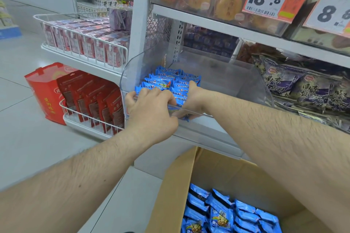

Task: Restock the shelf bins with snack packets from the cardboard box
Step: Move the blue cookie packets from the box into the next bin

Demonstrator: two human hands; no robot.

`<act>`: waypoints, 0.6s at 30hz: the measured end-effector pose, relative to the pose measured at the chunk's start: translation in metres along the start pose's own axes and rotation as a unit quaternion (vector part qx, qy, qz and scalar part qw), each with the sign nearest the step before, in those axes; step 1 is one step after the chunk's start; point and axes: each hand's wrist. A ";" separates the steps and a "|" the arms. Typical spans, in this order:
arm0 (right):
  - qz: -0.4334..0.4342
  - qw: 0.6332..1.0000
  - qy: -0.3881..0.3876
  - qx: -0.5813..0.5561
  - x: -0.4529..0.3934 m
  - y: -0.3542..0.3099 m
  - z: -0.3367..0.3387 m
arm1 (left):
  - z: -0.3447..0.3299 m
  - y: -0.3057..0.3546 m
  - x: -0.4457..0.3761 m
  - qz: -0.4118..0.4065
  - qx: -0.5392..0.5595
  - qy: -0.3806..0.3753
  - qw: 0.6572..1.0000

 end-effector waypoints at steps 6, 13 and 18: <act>0.025 0.991 0.116 0.063 0.036 0.010 0.014 | -0.002 0.008 0.007 -0.088 0.025 0.075 0.993; 0.253 0.765 0.567 0.169 0.119 0.082 -0.020 | -0.023 0.048 0.040 -0.102 0.193 -0.125 0.968; 0.243 0.826 0.506 0.056 0.139 0.163 -0.087 | -0.067 0.061 0.073 -0.085 0.130 -0.337 0.928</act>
Point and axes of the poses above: each hand's wrist, its own x-axis away from the middle knuckle, its own z-axis out of the back of the hand, y = z × x, and after that the axes turned 11 degrees about x, right-handed
